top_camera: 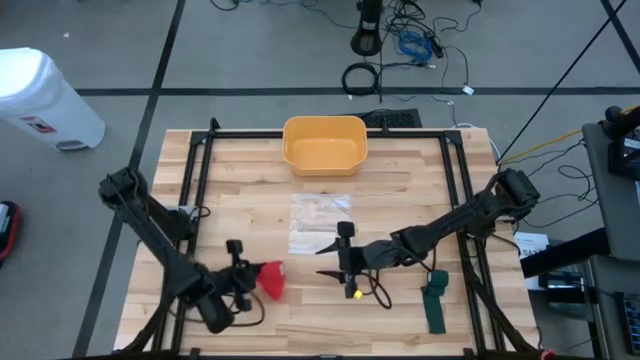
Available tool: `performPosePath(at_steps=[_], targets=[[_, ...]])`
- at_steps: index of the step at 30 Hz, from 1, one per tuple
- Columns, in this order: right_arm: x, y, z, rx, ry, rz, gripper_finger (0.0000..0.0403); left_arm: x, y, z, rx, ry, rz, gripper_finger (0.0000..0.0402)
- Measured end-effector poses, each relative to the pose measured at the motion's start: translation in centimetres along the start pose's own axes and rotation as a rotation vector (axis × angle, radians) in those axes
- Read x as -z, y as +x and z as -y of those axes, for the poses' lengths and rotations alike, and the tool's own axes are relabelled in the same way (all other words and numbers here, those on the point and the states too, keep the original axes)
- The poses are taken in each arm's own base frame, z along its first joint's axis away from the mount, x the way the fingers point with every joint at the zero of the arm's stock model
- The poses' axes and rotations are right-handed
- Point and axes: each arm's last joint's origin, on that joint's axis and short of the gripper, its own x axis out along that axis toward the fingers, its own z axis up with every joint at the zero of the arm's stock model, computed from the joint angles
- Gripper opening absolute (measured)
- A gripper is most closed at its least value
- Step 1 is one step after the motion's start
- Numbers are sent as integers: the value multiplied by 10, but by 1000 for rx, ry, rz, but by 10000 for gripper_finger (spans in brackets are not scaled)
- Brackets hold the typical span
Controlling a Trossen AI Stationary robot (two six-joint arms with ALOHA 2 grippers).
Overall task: Roll bandage
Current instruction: Roll the red bandage
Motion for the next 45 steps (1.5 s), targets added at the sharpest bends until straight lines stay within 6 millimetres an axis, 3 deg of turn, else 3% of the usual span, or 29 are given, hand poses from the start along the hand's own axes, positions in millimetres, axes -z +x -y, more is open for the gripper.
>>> performPosePath(at_steps=[11,18,28,33,39,45], targets=[[-6,-1,1,6,-26,51,189,-44,22,-36,134,90,108,2],[-5,0,3,13,-32,46,189,-59,38,-60,216,59,128,2],[-6,4,18,44,-17,52,183,-75,41,-74,271,38,150,2],[-6,4,18,43,-15,55,134,-76,44,-78,276,20,149,2],[-7,4,18,25,-7,61,22,-80,46,-80,315,-19,185,14],[-9,3,16,33,-13,80,6,-81,42,-76,341,-67,194,79]])
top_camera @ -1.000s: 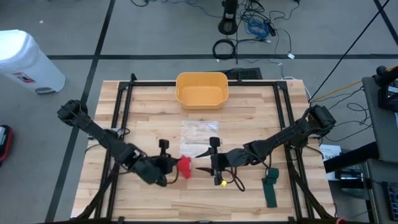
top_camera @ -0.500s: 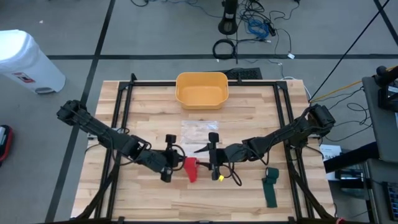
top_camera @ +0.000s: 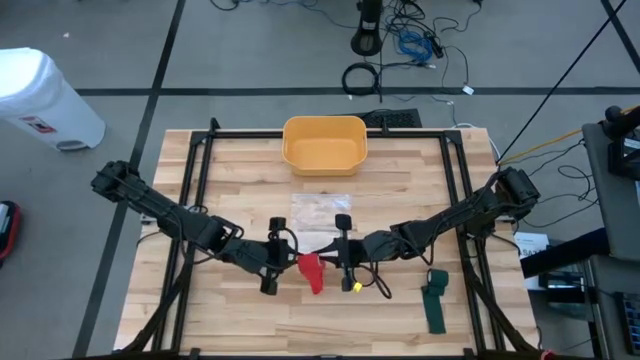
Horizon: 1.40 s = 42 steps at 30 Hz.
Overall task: Roll bandage
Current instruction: Roll the red bandage
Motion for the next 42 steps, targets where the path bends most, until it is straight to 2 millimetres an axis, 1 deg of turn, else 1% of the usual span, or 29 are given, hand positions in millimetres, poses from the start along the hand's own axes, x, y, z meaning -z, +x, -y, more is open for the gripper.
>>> performPosePath(at_steps=[6,8,11,17,22,25,27,31,35,42], targets=[[-5,-5,-9,118,-105,27,3,3,-12,6,-41,-54,-19,155],[-10,-8,-12,132,-125,61,2,2,-15,8,-70,-58,-8,169],[-13,-10,-17,129,-142,80,2,0,-17,8,-136,-36,20,176],[-12,-11,-20,92,-117,99,1,-5,-19,11,-151,24,72,177],[2,-18,-18,50,-51,210,1,-9,-22,18,-136,56,116,177],[12,-23,-13,28,-2,284,0,-6,-20,20,-133,49,137,176],[16,-25,-11,22,22,309,0,-2,-17,20,-136,45,141,170],[18,-25,-11,23,17,289,0,2,-11,19,-145,29,227,148],[19,-25,-11,25,4,278,0,3,-6,14,-154,25,269,129],[23,-22,-6,57,-6,240,0,5,2,1,-90,-3,304,123]])
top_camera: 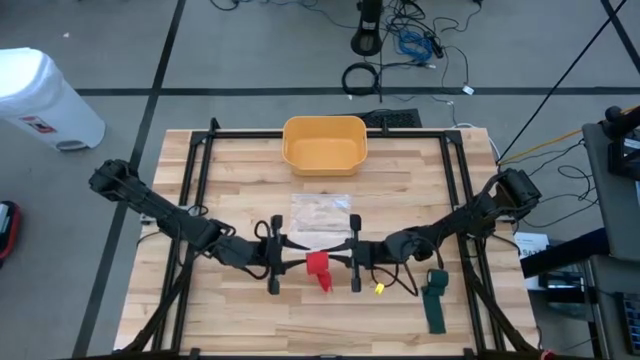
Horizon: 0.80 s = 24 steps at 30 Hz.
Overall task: Roll bandage
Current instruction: Roll the red bandage
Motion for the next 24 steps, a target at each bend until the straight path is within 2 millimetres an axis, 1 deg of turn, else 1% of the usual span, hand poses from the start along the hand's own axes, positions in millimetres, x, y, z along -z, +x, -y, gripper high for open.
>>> performPosePath(at_steps=[5,7,9,12,14,16,18,21,24], targets=[[1,1,3,11,-11,-2,0,4,9,-6,-25,-7,-10,122],[1,2,4,10,-11,-3,0,5,13,-8,-35,-9,-10,114],[2,2,6,7,-9,-8,0,6,14,-10,-40,-1,-14,95],[2,2,6,9,0,-11,0,7,15,-11,-44,21,-18,49],[3,3,7,12,1,-18,11,7,15,-11,-48,22,-19,19],[3,3,7,18,6,-24,34,7,15,-11,-47,24,-21,14],[5,2,7,40,2,-44,69,10,15,-10,-46,25,-25,13],[7,-1,4,92,-9,-104,129,21,14,-7,-38,27,-38,13],[2,-9,-1,146,-13,-145,183,32,10,-5,-20,-1,27,13]])
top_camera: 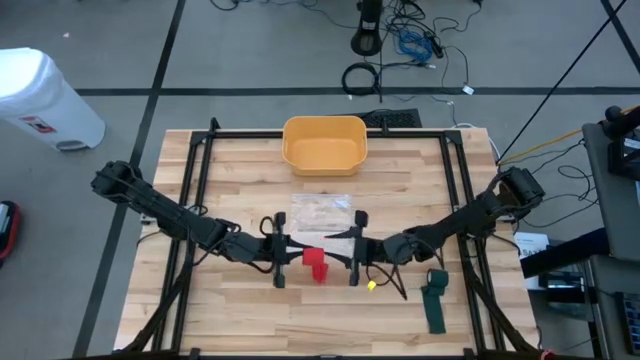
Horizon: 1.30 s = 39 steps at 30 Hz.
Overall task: Roll bandage
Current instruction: Roll the red bandage
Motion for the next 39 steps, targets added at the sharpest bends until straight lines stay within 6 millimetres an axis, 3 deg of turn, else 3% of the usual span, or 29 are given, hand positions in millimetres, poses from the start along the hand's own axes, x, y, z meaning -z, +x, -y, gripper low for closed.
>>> performPosePath(at_steps=[4,9,15,23,27,33,36,39], targets=[[-7,-10,-7,12,2,2,212,14,-11,-4,-4,-53,112,13],[-8,-15,-14,-50,71,4,203,25,-20,-10,-27,-110,194,12],[25,3,-31,-179,216,-38,197,25,-20,-12,-37,-131,208,12],[64,18,-42,-24,340,-49,196,19,-20,-13,-69,-151,237,12],[74,22,-46,7,375,-69,196,13,-19,-14,-97,-162,249,12],[74,29,-51,15,386,-71,196,11,-19,-16,-151,-169,240,12],[75,33,-52,61,372,-107,181,11,-19,-16,-169,-173,239,12],[78,34,-50,115,373,-128,135,10,-19,-17,-170,-177,246,12]])
